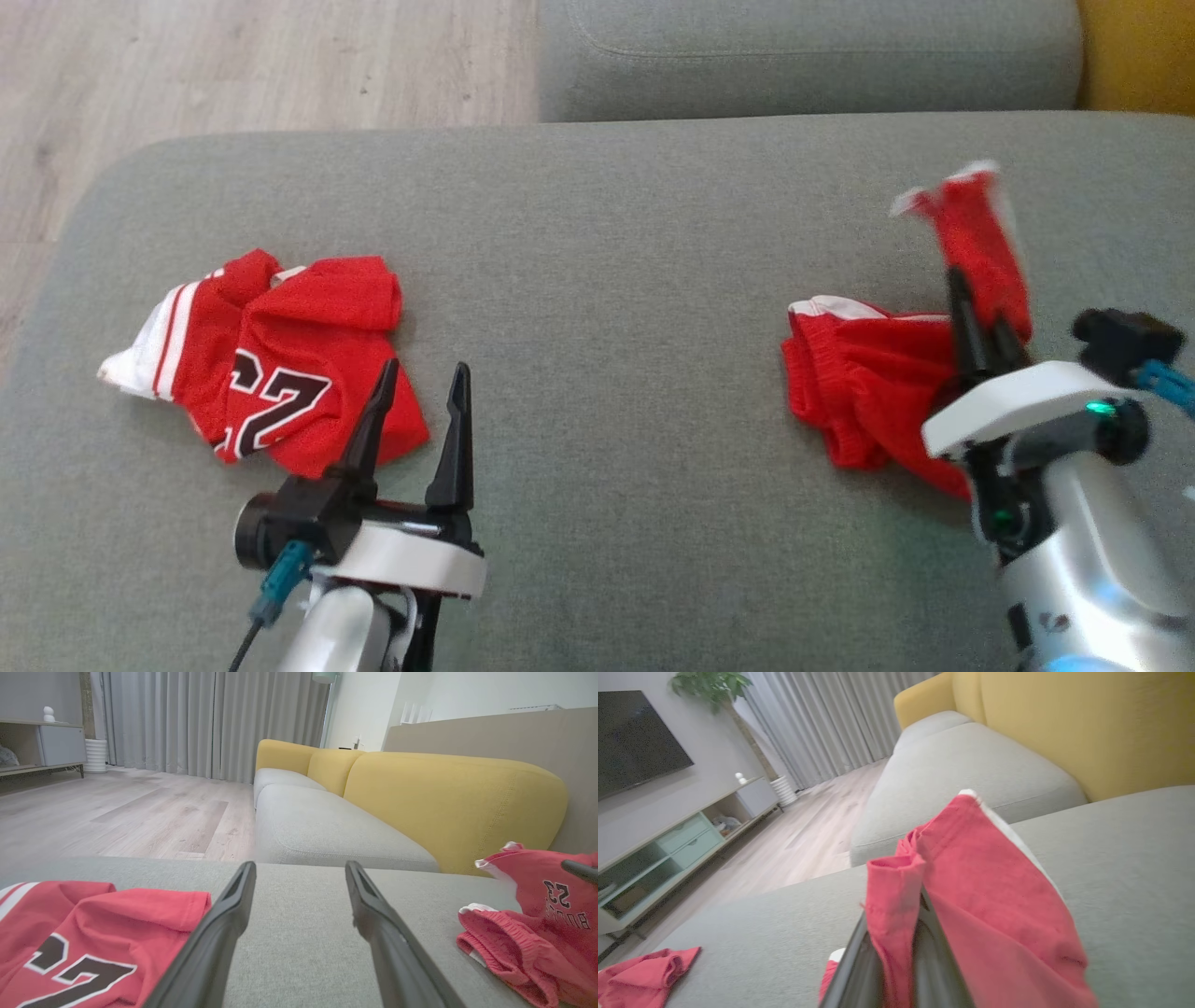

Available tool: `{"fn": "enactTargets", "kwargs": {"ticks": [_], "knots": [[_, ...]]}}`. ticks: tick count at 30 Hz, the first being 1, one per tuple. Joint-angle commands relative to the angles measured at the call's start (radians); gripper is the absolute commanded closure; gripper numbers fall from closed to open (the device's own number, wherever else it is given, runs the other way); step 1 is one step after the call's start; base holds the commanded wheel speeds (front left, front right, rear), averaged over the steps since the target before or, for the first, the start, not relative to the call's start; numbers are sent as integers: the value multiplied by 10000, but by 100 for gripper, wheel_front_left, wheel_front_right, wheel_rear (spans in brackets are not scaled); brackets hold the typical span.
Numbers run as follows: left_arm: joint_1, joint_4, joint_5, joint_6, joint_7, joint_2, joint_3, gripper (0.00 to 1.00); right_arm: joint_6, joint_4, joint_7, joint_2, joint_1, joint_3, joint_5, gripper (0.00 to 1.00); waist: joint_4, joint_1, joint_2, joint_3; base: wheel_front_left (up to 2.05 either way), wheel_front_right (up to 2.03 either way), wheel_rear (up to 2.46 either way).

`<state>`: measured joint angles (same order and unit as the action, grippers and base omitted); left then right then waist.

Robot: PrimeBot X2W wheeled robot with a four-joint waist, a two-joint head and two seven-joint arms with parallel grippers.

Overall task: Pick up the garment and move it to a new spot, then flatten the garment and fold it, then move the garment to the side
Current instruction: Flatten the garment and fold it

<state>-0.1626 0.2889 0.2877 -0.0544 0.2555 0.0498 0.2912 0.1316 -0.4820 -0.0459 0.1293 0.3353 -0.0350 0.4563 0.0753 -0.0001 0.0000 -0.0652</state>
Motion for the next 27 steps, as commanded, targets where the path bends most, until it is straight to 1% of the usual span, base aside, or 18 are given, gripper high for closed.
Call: {"fn": "enactTargets", "kwargs": {"ticks": [1, 9, 10, 13, 14, 19, 22, 23, 24, 27], "knots": [[-107, -230, -116, -24, 63, 23, -334, 0, -9, 406, -186, -17, 193, -482, 180, 100, 79, 1, 0, 51, 0, 0, 0], [29, -181, -118, -15, 63, 99, -319, 0, -9, 50, -570, 410, 8, -2649, 872, 100, 375, 1, 0, 186, 0, 0, 0], [54, -178, -118, -3, 63, 123, -311, 0, -9, -91, -624, 597, -9, -3230, 943, 100, 418, 1, 0, 206, 0, 0, 0], [82, -179, -115, 11, 63, 147, -302, 0, -9, -223, -667, 764, -19, -3753, 1049, 100, 438, 1, 0, 223, 0, 0, 0], [110, -195, -107, 29, 63, 167, -297, 0, -9, -340, -669, 931, -11, -4254, 1154, 100, 432, 1, 0, 233, 0, 0, 0], [146, -240, -76, 104, 63, 206, -308, 0, -9, -662, -492, 1326, 92, -5450, 1274, 100, 271, 1, 0, 215, 0, 0, 0], [132, -237, -51, 113, 63, 202, -276, 0, -9, -908, -122, 1417, 151, -6122, 1440, 100, 111, 1, 0, 210, 0, 0, 0], [126, -241, -41, 119, 63, 200, -266, 0, -9, -955, -105, 1458, 208, -6318, 1420, 54, 52, 1, 0, 205, 0, 0, 0], [117, -244, -35, 123, 63, 198, -255, 0, -9, -1032, -88, 1466, 248, -6446, 1432, 0, -7, 1, 0, 205, 0, 0, 0], [97, -255, -18, 149, 63, 198, -251, 0, -9, -1053, -182, 1475, 391, -6732, 1505, 0, -203, 1, 0, 239, 0, 0, 0]]}}
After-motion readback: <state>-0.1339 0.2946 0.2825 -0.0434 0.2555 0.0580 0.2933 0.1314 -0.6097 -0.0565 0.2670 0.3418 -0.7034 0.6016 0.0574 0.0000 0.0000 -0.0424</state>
